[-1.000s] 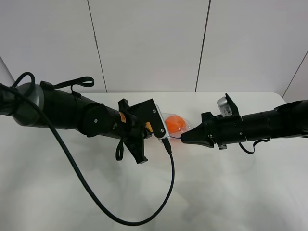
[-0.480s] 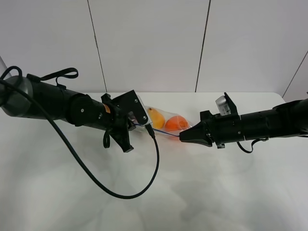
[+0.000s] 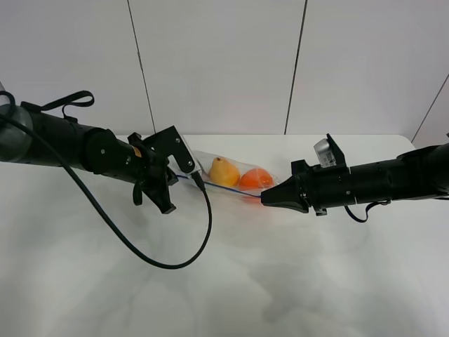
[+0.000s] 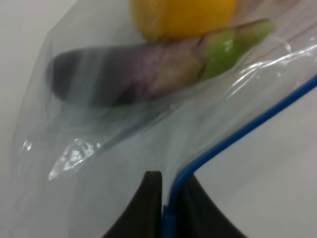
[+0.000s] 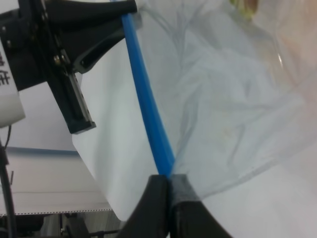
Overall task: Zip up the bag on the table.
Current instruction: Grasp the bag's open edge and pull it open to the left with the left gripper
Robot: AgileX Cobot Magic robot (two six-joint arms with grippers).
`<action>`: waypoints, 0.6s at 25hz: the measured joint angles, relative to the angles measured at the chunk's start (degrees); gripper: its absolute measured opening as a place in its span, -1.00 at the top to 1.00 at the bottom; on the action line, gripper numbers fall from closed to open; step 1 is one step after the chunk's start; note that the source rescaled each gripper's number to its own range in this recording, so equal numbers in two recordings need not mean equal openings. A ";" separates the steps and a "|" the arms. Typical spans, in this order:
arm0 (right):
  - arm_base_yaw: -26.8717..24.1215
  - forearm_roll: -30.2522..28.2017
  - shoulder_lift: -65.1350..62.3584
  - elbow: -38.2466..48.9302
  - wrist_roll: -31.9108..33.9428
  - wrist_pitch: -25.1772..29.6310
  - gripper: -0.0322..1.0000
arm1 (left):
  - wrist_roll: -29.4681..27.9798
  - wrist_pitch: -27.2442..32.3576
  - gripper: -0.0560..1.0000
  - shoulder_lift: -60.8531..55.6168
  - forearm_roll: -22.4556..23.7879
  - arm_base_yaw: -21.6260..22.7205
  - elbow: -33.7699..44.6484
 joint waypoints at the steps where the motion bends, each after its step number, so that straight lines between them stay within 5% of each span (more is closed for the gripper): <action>1: 0.00 0.06 0.00 0.00 0.00 0.00 0.94 | 0.00 0.00 0.88 0.00 -0.05 0.31 0.00; 15: 0.00 -0.78 0.00 0.00 0.00 0.00 0.94 | 0.00 0.53 0.88 0.00 -0.06 5.13 0.00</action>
